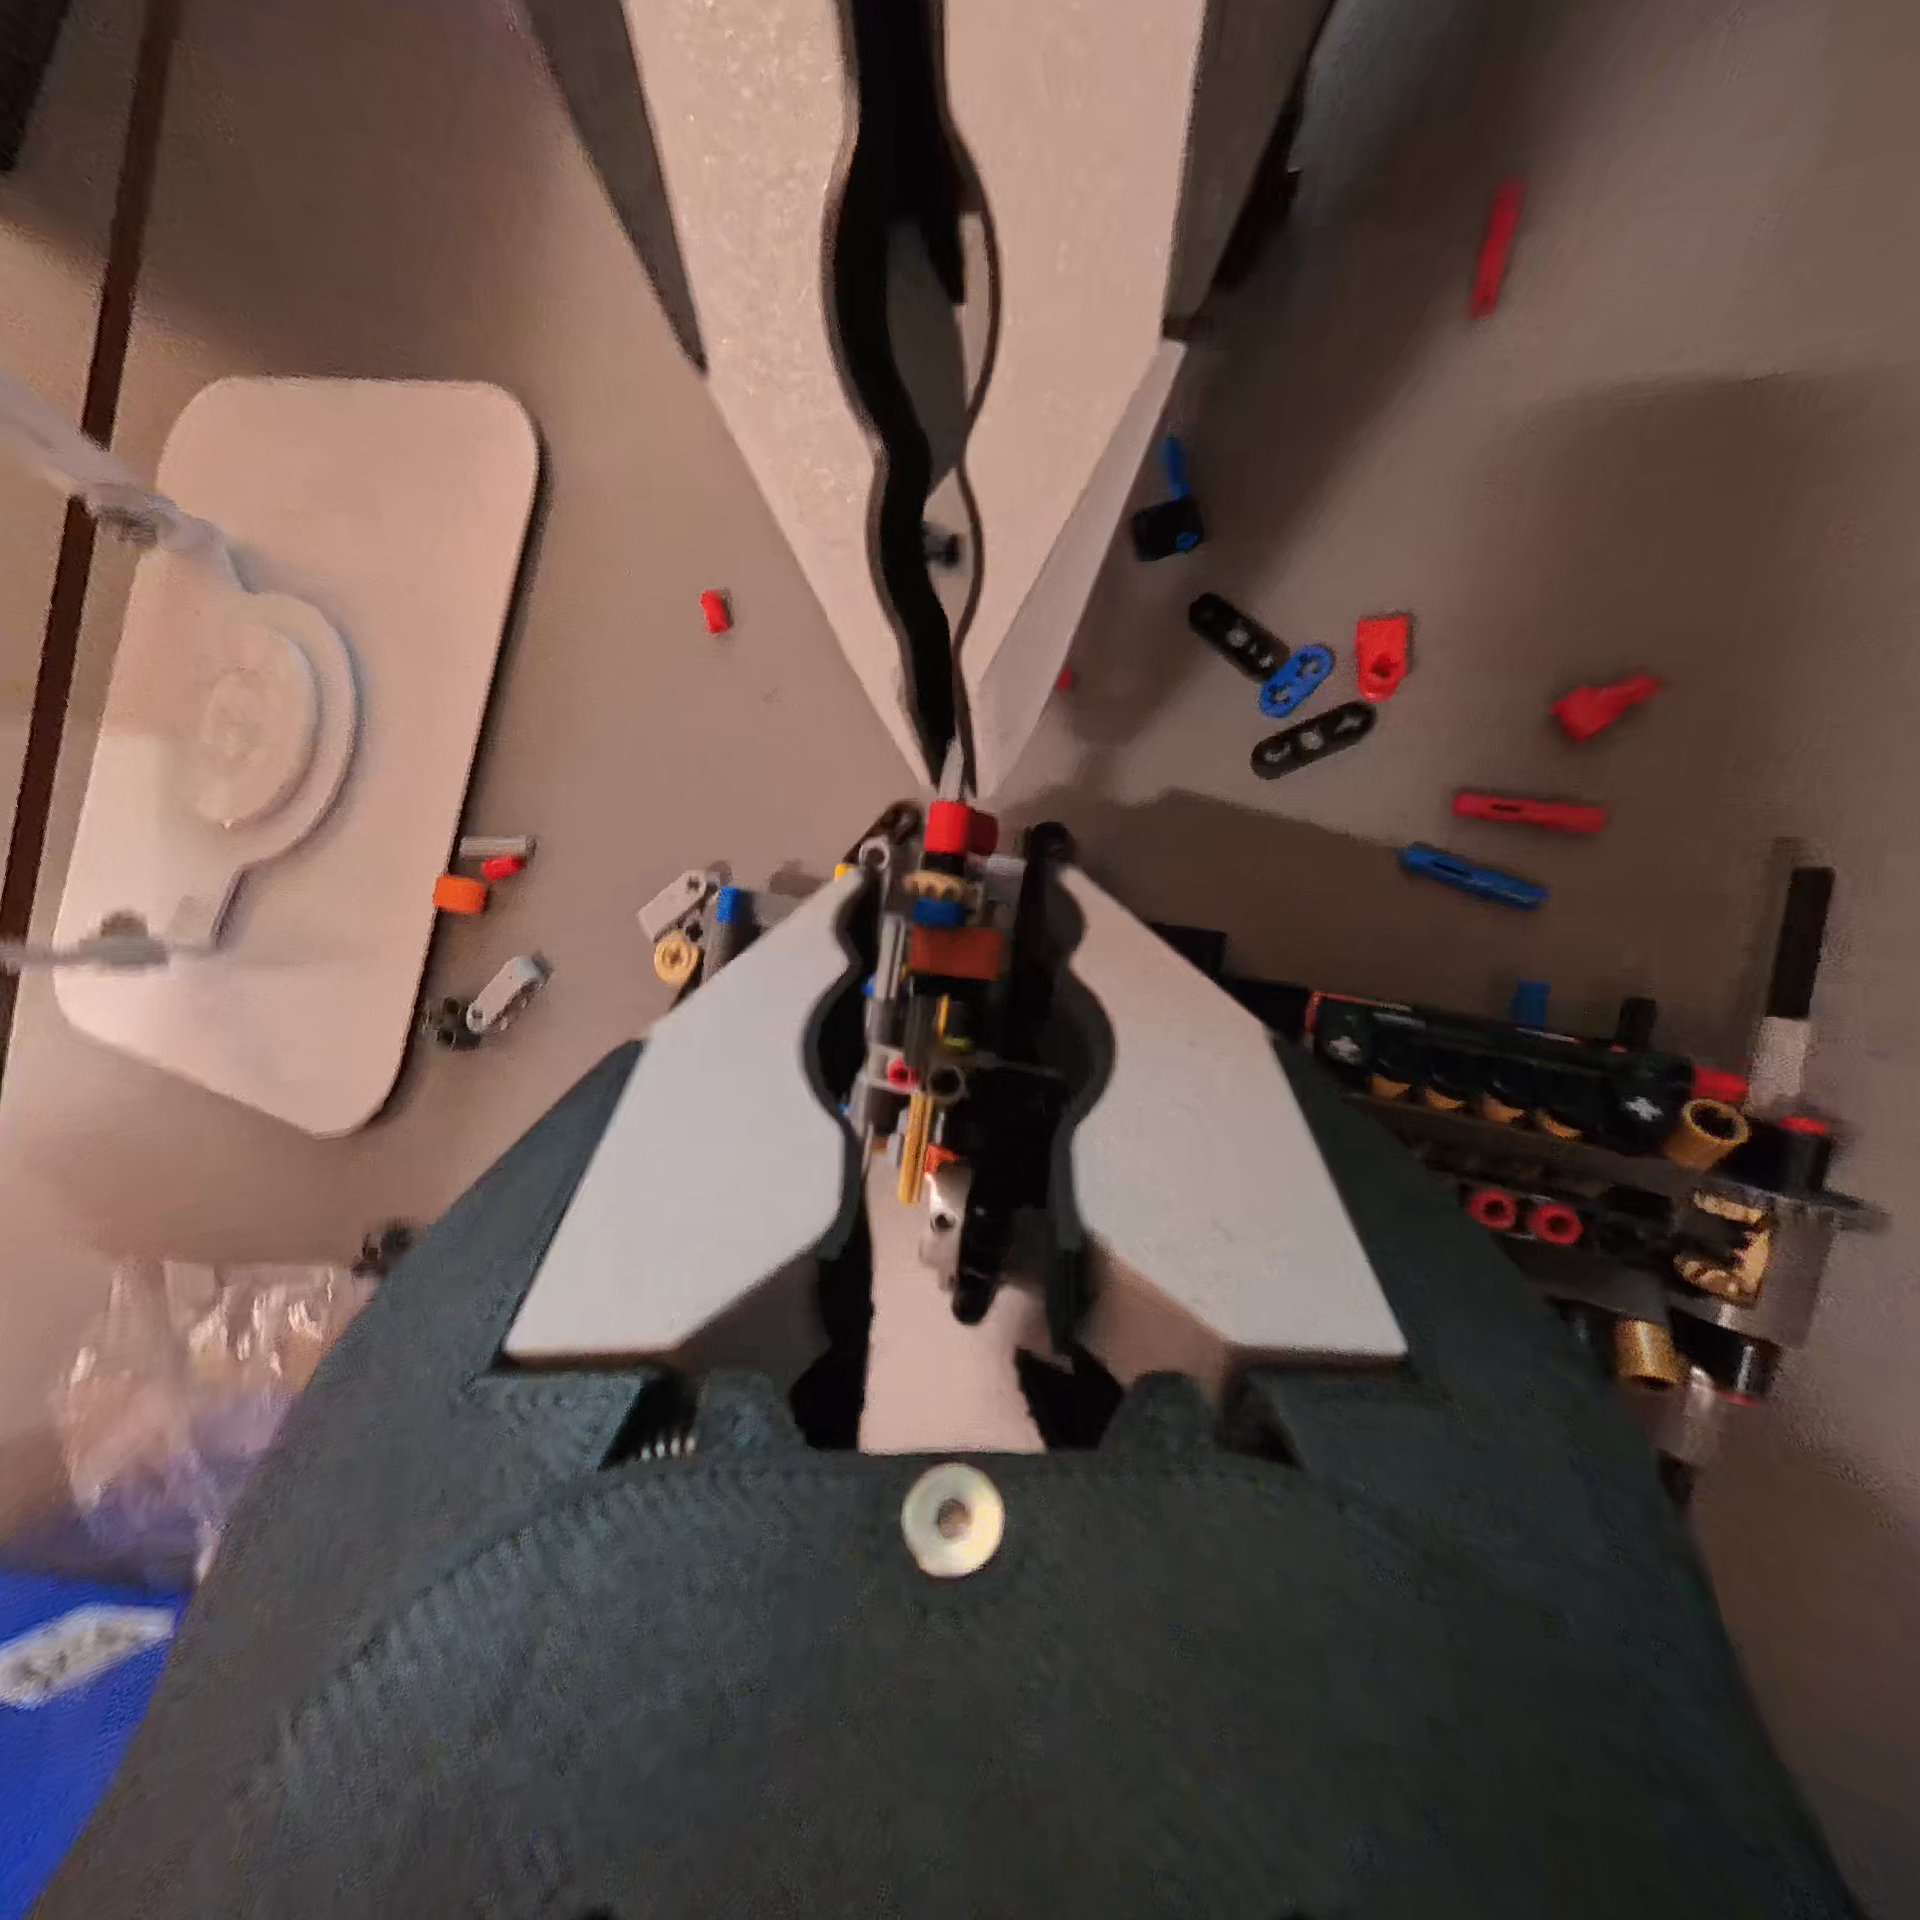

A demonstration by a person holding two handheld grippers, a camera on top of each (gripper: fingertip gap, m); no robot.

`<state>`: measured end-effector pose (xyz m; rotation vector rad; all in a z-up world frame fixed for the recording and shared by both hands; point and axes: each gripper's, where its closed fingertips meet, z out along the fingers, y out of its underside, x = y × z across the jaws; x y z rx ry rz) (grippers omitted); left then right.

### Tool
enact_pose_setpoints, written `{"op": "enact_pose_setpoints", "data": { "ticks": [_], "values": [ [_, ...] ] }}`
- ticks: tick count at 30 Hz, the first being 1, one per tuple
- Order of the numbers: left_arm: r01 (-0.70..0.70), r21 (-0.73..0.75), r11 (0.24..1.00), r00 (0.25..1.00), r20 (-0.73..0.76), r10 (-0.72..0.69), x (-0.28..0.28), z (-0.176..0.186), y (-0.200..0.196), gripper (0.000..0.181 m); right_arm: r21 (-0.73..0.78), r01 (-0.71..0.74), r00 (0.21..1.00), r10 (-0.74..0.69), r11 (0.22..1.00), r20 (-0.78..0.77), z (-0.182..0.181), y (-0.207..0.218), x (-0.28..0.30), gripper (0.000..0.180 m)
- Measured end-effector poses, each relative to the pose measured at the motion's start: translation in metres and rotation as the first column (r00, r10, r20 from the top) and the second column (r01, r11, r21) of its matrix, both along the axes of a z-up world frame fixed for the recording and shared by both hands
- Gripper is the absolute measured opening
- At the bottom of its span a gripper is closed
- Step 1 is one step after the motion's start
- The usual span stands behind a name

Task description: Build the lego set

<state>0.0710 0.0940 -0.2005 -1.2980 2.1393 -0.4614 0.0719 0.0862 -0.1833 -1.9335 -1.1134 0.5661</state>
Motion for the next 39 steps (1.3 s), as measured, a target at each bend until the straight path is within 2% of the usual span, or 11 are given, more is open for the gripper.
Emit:
{"op": "enact_pose_setpoints", "data": {
  "ticks": [3,4,10,13,22,27,31,39],
  "values": [
    [-0.192,0.001,0.981,0.981,-0.024,0.192,-0.014,0.000,0.014,0.058,-0.053,0.049,0.998,-0.051,0.997,-0.038,-0.005,0.003,0.003,0.001],
    [-0.259,-0.011,0.966,0.966,-0.024,0.259,-0.018,0.001,0.016,0.060,-0.063,0.056,0.997,-0.059,0.996,-0.046,-0.005,0.003,0.003,0.001],
    [-0.541,-0.142,0.829,0.833,0.043,0.552,-0.026,0.009,0.011,0.059,-0.094,0.106,0.990,-0.114,0.990,-0.084,-0.003,0.003,-0.004,0.001],
    [-0.608,-0.187,0.771,0.781,0.034,0.624,-0.029,0.005,0.012,0.043,-0.105,0.128,0.986,-0.138,0.986,-0.098,-0.001,0.003,-0.008,0.001],
    [-0.687,-0.208,0.696,0.701,0.063,0.711,-0.034,0.000,0.014,0.027,-0.115,0.151,0.977,-0.166,0.982,-0.133,0.002,0.000,-0.015,0.001],
    [-0.680,-0.217,0.701,0.703,0.082,0.707,-0.034,0.001,0.013,0.025,-0.121,0.160,0.972,-0.177,0.980,-0.152,0.003,-0.001,-0.016,0.001],
    [-0.682,-0.217,0.698,0.699,0.084,0.710,-0.033,0.001,0.015,0.031,-0.123,0.161,0.971,-0.179,0.979,-0.156,0.002,-0.002,-0.018,0.001],
    [-0.683,-0.214,0.698,0.698,0.089,0.711,-0.031,0.001,0.014,0.027,-0.114,0.179,0.967,-0.196,0.977,-0.166,0.003,-0.001,-0.017,0.000]
  ]
}}
